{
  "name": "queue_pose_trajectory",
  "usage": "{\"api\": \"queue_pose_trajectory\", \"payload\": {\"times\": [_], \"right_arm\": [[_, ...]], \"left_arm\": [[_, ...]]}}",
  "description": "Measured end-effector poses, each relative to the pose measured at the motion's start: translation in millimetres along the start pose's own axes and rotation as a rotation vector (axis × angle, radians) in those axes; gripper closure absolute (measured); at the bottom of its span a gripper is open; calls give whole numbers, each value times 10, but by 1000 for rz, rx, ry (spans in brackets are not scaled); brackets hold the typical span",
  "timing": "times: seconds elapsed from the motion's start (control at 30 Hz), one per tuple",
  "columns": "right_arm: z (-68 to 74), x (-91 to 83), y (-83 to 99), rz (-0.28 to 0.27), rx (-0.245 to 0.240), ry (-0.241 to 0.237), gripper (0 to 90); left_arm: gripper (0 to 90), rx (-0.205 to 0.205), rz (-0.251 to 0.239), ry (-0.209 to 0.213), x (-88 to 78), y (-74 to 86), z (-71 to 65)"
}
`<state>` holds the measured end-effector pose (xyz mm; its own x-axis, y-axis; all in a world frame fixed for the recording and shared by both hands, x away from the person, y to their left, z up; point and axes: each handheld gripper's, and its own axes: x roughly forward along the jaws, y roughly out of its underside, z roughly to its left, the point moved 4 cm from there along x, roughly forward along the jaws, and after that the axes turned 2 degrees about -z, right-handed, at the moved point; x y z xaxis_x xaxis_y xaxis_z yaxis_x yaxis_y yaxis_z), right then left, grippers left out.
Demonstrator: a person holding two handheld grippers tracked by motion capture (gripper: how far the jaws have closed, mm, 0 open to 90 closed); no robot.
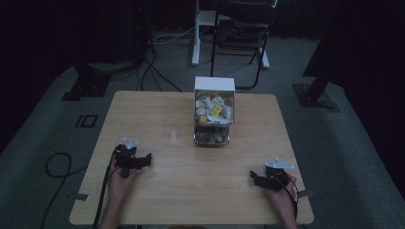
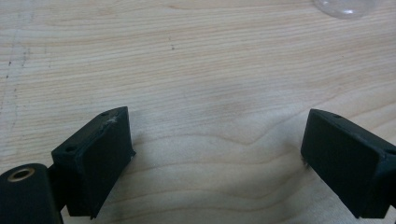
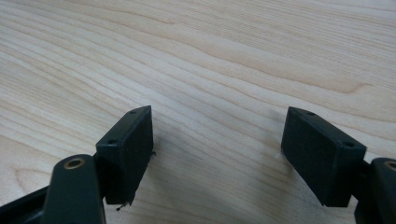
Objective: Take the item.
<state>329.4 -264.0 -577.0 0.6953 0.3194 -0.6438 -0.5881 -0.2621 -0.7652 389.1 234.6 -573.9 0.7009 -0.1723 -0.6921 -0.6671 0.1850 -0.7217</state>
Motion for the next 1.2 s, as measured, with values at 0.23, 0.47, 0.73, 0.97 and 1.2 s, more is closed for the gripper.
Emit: {"api": "queue_pose_trajectory", "payload": {"times": [0.23, 0.47, 0.73, 0.97, 1.2], "right_arm": [[1, 0, 0, 0, 0, 0, 251], [11, -5, -4, 7, 7, 4, 259], [60, -51, -18, 13, 25, -4, 335], [203, -147, -121, -33, 9, -30, 357], [407, -200, -225, -69, -19, -83, 373]], "left_arm": [[95, 20, -2, 20, -21, 20, -7], [96, 21, -2, 20, -27, 26, -8], [97, 18, -2, 18, -30, 29, -9], [97, 18, -2, 19, -30, 29, -9], [97, 18, -3, 19, -30, 29, -9]]}}
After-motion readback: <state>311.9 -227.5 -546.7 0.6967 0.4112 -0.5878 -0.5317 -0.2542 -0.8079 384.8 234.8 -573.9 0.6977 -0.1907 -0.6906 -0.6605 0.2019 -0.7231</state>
